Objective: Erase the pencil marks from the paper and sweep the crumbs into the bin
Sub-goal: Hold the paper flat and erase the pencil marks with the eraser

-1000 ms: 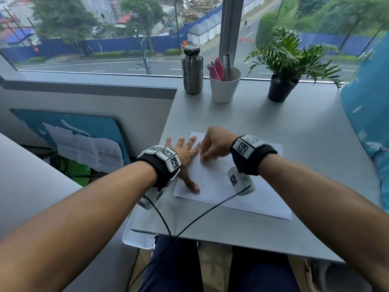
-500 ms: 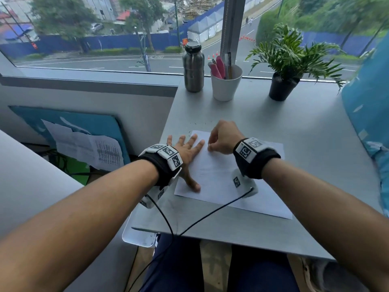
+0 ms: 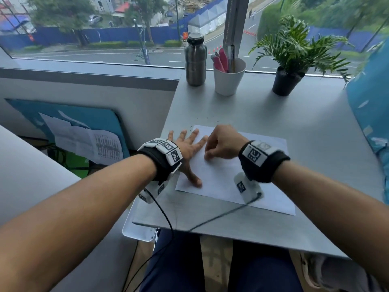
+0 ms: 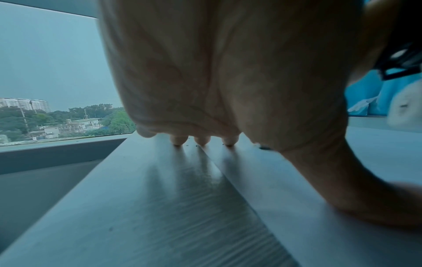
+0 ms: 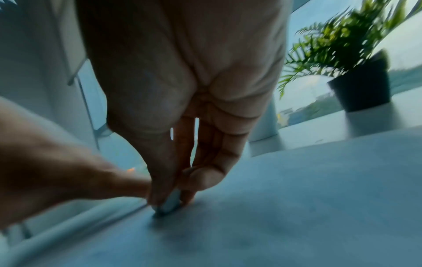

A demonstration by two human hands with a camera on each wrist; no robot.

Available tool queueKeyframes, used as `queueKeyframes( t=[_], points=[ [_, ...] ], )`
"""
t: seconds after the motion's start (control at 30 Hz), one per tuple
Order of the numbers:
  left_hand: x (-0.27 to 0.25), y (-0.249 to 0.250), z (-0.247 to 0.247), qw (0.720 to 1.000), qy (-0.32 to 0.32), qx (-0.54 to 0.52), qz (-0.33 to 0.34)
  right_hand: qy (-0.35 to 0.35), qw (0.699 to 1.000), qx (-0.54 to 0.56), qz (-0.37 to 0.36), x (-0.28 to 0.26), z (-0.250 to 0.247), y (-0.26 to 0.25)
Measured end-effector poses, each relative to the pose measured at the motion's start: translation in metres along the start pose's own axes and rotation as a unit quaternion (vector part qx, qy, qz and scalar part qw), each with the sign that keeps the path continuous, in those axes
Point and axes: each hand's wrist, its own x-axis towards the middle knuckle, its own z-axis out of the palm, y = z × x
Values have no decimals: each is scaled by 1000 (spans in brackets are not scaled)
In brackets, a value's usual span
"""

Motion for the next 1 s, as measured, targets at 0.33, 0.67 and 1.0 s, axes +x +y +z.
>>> queueKeyframes(
  t=[0.33, 0.67, 1.0],
  points=[
    [-2, 0, -1, 1000, 1, -15, 9, -12, 1000, -8, -14, 1, 1, -8],
    [-1, -4, 7, 999, 19, -36, 18, 53, 997, 1, 52, -3, -15, 27],
    [-21, 5, 1, 979, 177, 81, 57, 25, 991, 36, 127, -15, -23, 76]
  ],
)
